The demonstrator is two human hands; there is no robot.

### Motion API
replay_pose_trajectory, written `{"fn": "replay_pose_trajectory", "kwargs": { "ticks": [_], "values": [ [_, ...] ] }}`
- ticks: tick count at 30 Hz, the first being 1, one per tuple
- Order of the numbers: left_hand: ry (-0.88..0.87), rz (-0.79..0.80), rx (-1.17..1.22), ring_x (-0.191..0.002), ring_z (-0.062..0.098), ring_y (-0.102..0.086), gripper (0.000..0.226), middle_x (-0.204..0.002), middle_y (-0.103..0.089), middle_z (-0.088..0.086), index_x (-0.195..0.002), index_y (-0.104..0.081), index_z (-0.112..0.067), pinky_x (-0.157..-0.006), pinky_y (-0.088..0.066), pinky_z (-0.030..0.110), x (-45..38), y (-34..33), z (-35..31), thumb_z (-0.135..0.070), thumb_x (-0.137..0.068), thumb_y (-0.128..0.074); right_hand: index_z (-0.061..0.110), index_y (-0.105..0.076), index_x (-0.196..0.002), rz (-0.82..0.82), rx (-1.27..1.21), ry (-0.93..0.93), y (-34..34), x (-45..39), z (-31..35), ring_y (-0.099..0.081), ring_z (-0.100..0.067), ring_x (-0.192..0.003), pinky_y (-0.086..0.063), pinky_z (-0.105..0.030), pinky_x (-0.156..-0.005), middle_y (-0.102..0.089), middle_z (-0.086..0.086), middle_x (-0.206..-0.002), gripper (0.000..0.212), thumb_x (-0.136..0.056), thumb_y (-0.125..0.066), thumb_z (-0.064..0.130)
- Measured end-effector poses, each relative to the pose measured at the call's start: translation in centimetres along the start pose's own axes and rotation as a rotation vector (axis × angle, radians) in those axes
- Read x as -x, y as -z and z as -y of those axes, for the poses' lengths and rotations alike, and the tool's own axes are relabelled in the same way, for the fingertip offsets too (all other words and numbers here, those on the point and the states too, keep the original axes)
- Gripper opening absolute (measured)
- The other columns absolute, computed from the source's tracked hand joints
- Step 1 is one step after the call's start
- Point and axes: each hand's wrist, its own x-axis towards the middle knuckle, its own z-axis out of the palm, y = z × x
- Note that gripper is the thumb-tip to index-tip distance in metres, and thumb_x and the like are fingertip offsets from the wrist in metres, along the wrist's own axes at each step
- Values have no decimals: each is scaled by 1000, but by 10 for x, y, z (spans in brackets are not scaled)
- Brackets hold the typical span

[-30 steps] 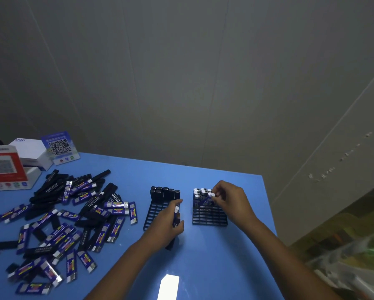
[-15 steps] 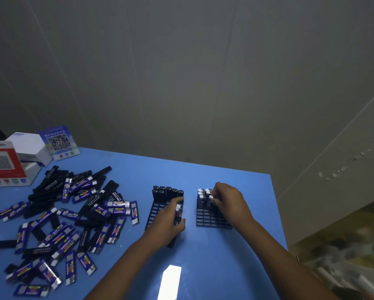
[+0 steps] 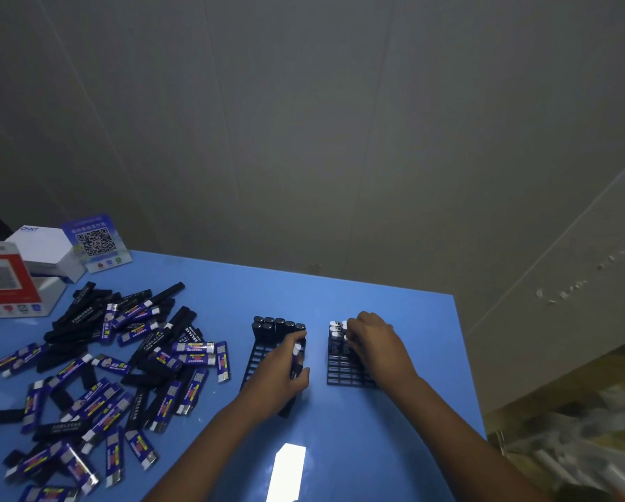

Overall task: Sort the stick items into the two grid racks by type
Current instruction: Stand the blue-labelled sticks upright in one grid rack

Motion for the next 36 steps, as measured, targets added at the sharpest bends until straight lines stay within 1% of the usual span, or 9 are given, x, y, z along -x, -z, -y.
{"fn": "replay_pose_trajectory", "kwargs": {
  "ticks": [8, 10, 13, 15, 19, 24, 29, 33, 36],
  "values": [
    [-10, -1, 2, -73, 6, -50, 62, -85, -49, -9, -147, -29, -28, -65, -40, 12, 4, 1, -2, -21, -94, -60, 18, -64, -93, -6, -64, -25, 3, 1, -1, -51, -15, -95, -50, -37, -75, -53, 4, -101, 4, -90, -65, 15],
    [-18, -4, -7, -74, 6, -51, 62, -86, -50, -9, -147, -28, -29, -66, -40, 12, 5, 1, -2, -22, -94, -60, 21, -65, -92, -18, -203, -55, 7, 3, 3, -53, -10, -90, -50, -30, -77, -55, 7, -98, 7, -88, -68, 16],
    [-26, -5, -19, -76, 5, -52, 63, -88, -52, -9, -148, -27, -30, -67, -40, 12, 7, 0, -5, -25, -94, -59, 20, -69, -90, 19, -610, -133, 20, 10, 18, -60, -5, -74, -48, -13, -72, -69, -1, -88, 11, -87, -72, 10],
    [-32, 2, -16, -79, 2, -53, 63, -92, -53, -11, -148, -25, -30, -67, -39, 11, 8, -2, -8, -26, -95, -59, 17, -72, -92, 124, -847, -142, 27, 15, 27, -65, -11, -75, -55, -19, -77, -73, -3, -85, 10, -86, -75, 9],
    [-44, 45, 11, -84, 0, -57, 67, -96, -57, -15, -149, -24, -29, -70, -43, 12, 10, -9, -15, -25, -94, -61, 17, -75, -94, 196, -960, -117, 27, 24, 34, -72, -24, -91, -59, -37, -89, -76, -2, -88, 12, -84, -80, 15],
    [-125, 82, 20, -97, 5, -61, 70, -114, -62, -12, -150, -24, -31, -88, -53, 35, 14, -18, -20, -25, -91, -60, 19, -76, -96, 202, -995, -141, 25, 36, 37, -71, -31, -95, -58, -43, -91, -76, -6, -92, 17, -81, -84, 20],
    [-137, 92, 1, -90, -2, -56, 76, -125, -58, -8, -153, -19, -31, -75, -43, 13, 19, -22, -23, -25, -91, -62, 10, -75, -98, 207, -1009, -162, 31, 45, 38, -73, -23, -93, -59, -34, -89, -76, -10, -92, 18, -82, -82, 15],
    [-142, 82, 19, -97, -6, -56, 75, -118, -55, -17, -152, -20, -29, -79, -45, 8, 24, -20, -29, -23, -91, -64, 13, -75, -96, 198, -997, -147, 34, 47, 36, -71, -15, -85, -60, -34, -87, -75, -9, -90, 14, -83, -81, 17],
    [-149, 80, 34, -88, -7, -58, 74, -109, -58, -14, -152, -22, -26, -75, -43, 6, 25, -17, -33, -21, -91, -65, 12, -74, -95, 188, -1004, -133, 38, 46, 36, -70, -14, -83, -59, -33, -87, -75, -9, -89, 13, -84, -80, 16]
  ]
}}
